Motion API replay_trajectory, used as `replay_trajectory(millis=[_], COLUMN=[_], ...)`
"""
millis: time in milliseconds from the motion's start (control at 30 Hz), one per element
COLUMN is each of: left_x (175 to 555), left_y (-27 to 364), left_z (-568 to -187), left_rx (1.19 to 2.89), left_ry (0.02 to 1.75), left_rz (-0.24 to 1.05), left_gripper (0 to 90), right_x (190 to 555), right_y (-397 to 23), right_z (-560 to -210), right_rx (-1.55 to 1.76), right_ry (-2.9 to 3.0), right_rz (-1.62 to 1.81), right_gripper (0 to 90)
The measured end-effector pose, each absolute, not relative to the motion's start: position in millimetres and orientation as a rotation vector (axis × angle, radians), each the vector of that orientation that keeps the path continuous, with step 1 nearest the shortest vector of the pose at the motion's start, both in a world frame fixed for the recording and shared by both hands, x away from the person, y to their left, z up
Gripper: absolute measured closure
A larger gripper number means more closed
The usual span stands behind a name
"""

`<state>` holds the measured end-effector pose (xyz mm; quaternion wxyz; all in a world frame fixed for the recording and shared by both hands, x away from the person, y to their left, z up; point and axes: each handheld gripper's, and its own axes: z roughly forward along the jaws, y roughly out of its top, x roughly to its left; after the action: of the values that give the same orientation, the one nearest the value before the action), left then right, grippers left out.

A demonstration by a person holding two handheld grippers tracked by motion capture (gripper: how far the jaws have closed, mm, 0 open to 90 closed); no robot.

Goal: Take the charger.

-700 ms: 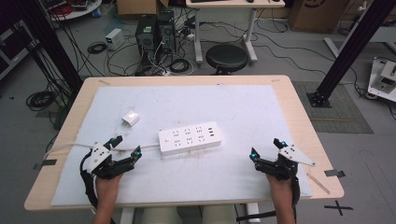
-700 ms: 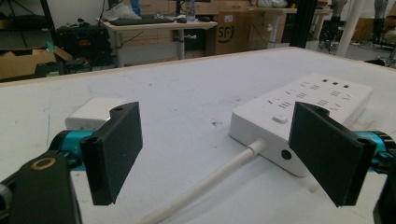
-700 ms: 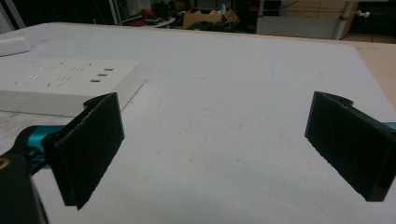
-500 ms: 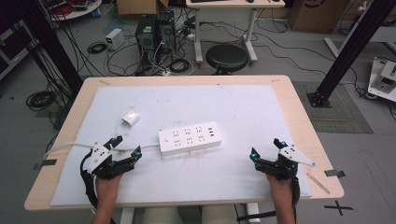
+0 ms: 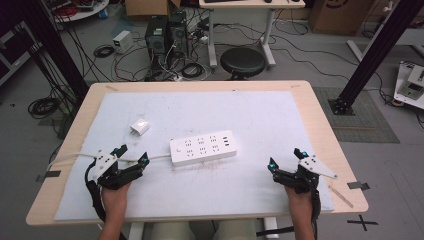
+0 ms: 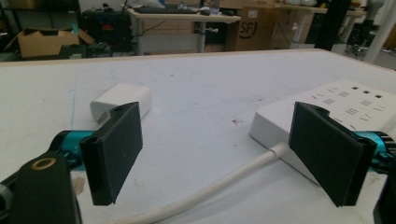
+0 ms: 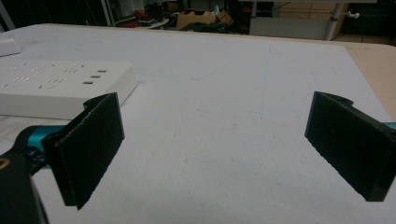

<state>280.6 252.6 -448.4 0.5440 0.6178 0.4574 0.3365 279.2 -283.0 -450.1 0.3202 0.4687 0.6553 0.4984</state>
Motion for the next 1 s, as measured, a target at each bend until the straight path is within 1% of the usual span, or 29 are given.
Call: replay_trajectory(millis=[167, 267, 433, 633, 667, 800, 900, 967, 1000], left_x=[283.6, 289.7, 308.2, 332.4, 342.0, 353.9, 372.2, 372.2, 382.4], left_y=[251.8, 251.5, 252.0, 254.9, 256.6, 257.3, 257.7, 257.7, 259.7], left_z=[-425.9, -409.1, -379.4, -351.2, -345.9, -341.1, -335.9, -335.9, -335.7], left_rx=[1.386, 1.401, 1.515, 1.636, 1.662, 1.710, 1.771, 1.771, 1.794], left_ry=[1.102, 1.067, 0.955, 0.848, 0.829, 0.815, 0.792, 0.792, 0.763], left_rz=[0.826, 0.835, 0.791, 0.787, 0.745, 0.700, 0.650, 0.650, 0.623], left_gripper=[17.6, 17.6, 17.6, 17.6, 17.6, 17.6, 17.6, 17.6, 17.6], right_x=[278.9, 280.6, 281.0, 281.2, 281.6, 282.1, 283.5, 283.4, 283.1], right_y=[-282.8, -283.9, -284.9, -284.5, -284.5, -284.3, -283.8, -283.8, -284.8], right_z=[-450.2, -450.1, -450.1, -450.1, -450.0, -449.9, -449.7, -449.8, -449.9], right_rx=[1.232, 1.248, 1.256, 1.257, 1.252, 1.256, 1.270, 1.271, 1.268], right_ry=[1.713, 1.722, 1.723, 1.726, 1.730, 1.738, 1.748, 1.746, 1.741], right_rz=[1.306, 1.313, 1.326, 1.320, 1.318, 1.315, 1.308, 1.310, 1.312], right_gripper=[4.6, 4.6, 4.6, 4.6, 4.6, 4.6, 4.6, 4.6, 4.6])
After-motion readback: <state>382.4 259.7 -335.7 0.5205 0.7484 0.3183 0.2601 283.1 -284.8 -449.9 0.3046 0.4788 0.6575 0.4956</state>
